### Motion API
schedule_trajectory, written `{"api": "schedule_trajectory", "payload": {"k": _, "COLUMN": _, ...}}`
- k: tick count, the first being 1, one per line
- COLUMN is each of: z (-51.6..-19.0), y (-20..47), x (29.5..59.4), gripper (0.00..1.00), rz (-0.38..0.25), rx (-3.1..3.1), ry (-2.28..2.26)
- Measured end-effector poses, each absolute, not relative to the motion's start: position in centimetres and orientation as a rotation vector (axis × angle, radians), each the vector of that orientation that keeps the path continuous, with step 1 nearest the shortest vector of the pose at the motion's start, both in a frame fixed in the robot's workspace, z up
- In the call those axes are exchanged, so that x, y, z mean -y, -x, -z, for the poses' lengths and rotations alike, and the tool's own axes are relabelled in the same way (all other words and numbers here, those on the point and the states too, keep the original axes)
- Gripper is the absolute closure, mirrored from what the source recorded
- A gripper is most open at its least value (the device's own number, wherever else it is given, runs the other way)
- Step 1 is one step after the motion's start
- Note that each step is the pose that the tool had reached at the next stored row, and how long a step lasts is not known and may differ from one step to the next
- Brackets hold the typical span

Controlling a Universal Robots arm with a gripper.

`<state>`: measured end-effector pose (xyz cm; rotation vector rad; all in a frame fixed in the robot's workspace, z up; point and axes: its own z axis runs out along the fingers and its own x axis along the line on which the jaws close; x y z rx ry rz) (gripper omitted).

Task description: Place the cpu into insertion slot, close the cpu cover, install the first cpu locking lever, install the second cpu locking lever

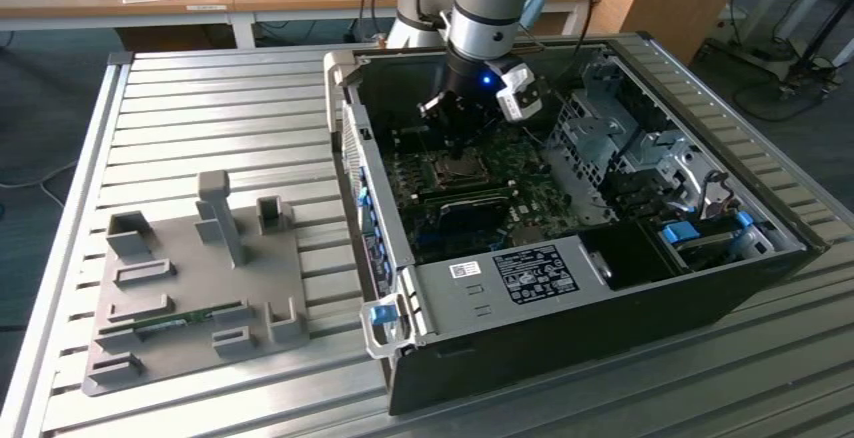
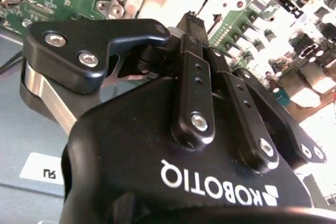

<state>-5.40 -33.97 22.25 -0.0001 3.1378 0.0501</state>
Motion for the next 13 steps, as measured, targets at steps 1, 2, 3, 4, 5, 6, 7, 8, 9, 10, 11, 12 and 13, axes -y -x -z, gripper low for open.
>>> {"api": "schedule_trajectory", "payload": {"k": 1, "z": -22.17, "y": 5.51, "x": 33.97, "gripper": 0.89, "rz": -0.05, "rx": -3.138, "ry": 0.0}}
{"api": "schedule_trajectory", "payload": {"k": 2, "z": -22.09, "y": 5.59, "x": 33.97, "gripper": 0.89, "rz": -0.05, "rx": -3.138, "ry": 0.0}}
{"api": "schedule_trajectory", "payload": {"k": 3, "z": -22.01, "y": 5.64, "x": 33.97, "gripper": 0.89, "rz": -0.05, "rx": -3.138, "ry": 0.0}}
{"api": "schedule_trajectory", "payload": {"k": 4, "z": -21.94, "y": 5.69, "x": 33.97, "gripper": 0.89, "rz": -0.05, "rx": -3.138, "ry": 0.0}}
{"api": "schedule_trajectory", "payload": {"k": 5, "z": -21.88, "y": 5.74, "x": 33.97, "gripper": 0.89, "rz": -0.05, "rx": -3.138, "ry": 0.0}}
{"api": "schedule_trajectory", "payload": {"k": 6, "z": -21.84, "y": 5.79, "x": 33.98, "gripper": 0.89, "rz": -0.05, "rx": -3.138, "ry": 0.0}}
{"api": "schedule_trajectory", "payload": {"k": 7, "z": -21.85, "y": 5.82, "x": 33.98, "gripper": 0.89, "rz": -0.05, "rx": -3.138, "ry": 0.0}}
{"api": "schedule_trajectory", "payload": {"k": 8, "z": -21.83, "y": 5.9, "x": 33.97, "gripper": 0.89, "rz": -0.05, "rx": -3.138, "ry": 0.0}}
{"api": "schedule_trajectory", "payload": {"k": 9, "z": -21.81, "y": 6.0, "x": 33.97, "gripper": 0.89, "rz": -0.05, "rx": -3.138, "ry": 0.0}}
{"api": "schedule_trajectory", "payload": {"k": 10, "z": -21.79, "y": 6.08, "x": 33.97, "gripper": 0.89, "rz": -0.05, "rx": -3.138, "ry": 0.0}}
{"api": "schedule_trajectory", "payload": {"k": 11, "z": -21.77, "y": 6.15, "x": 33.97, "gripper": 0.89, "rz": -0.05, "rx": -3.138, "ry": 0.0}}
{"api": "schedule_trajectory", "payload": {"k": 12, "z": -21.73, "y": 6.23, "x": 33.98, "gripper": 0.89, "rz": -0.05, "rx": -3.138, "ry": 0.0}}
{"api": "schedule_trajectory", "payload": {"k": 13, "z": -21.67, "y": 6.3, "x": 33.97, "gripper": 0.89, "rz": -0.05, "rx": -3.138, "ry": 0.0}}
